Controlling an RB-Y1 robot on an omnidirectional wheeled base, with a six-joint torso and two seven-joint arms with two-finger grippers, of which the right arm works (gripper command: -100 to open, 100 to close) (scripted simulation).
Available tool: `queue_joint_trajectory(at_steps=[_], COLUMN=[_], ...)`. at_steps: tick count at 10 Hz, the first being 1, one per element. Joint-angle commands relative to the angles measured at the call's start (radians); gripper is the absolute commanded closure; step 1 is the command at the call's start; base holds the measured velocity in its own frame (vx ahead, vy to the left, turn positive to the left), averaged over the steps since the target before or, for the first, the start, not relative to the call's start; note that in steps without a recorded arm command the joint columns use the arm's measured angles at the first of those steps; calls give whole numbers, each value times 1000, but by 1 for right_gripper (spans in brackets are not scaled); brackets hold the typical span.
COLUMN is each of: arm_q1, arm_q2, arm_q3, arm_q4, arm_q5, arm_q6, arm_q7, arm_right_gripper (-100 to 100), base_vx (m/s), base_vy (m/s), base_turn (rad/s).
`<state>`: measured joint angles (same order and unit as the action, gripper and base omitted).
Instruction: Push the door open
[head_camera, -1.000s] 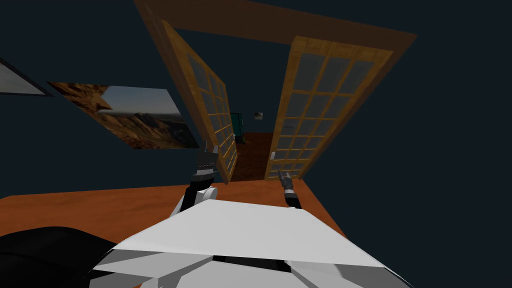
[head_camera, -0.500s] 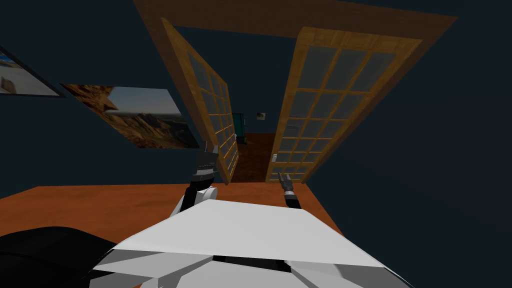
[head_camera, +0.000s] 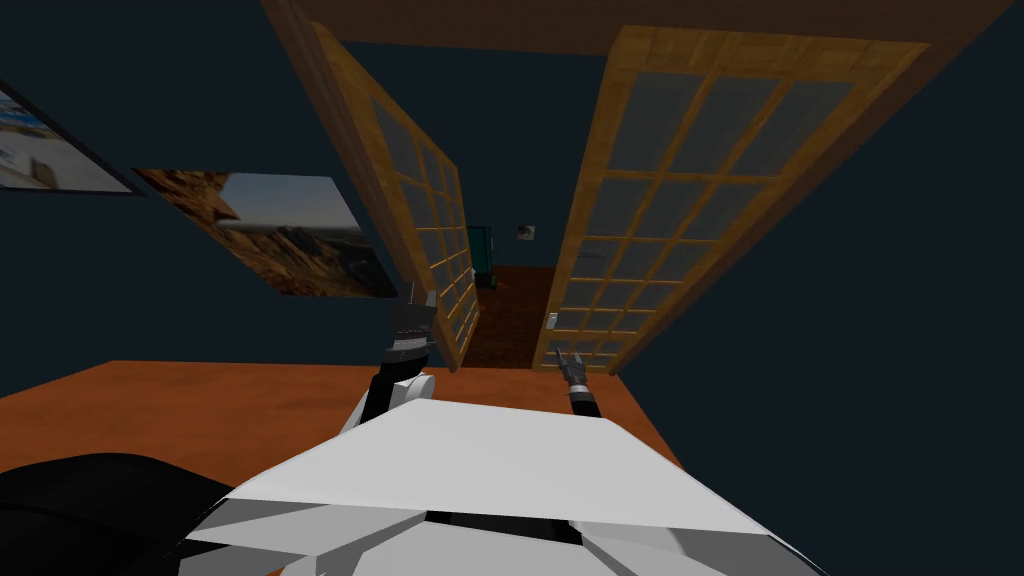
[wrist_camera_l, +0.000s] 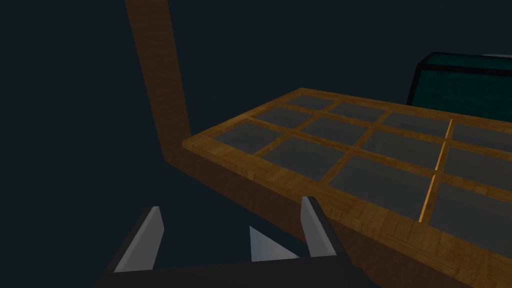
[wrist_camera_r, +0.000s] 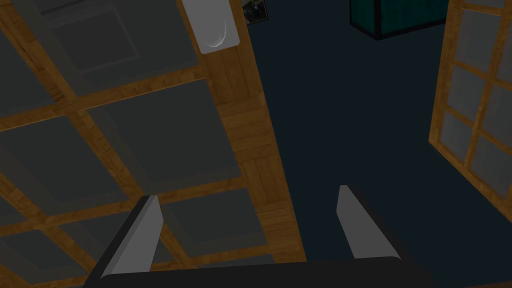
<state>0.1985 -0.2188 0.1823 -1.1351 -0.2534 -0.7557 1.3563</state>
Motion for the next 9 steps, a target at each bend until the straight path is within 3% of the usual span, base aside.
queue_joint_trajectory(at_steps=[1, 9], arm_q1=[-10, -49], arm_q2=[-4, -20], arm_q3=[4, 26], arm_q4=[31, 164], arm_q5=[-8, -48], arm_q6=[-9, -43], arm_q7=[27, 158], arm_right_gripper=[-100, -100], base_vx=[75, 79], base_vy=[-48, -36], base_turn=[66, 70])
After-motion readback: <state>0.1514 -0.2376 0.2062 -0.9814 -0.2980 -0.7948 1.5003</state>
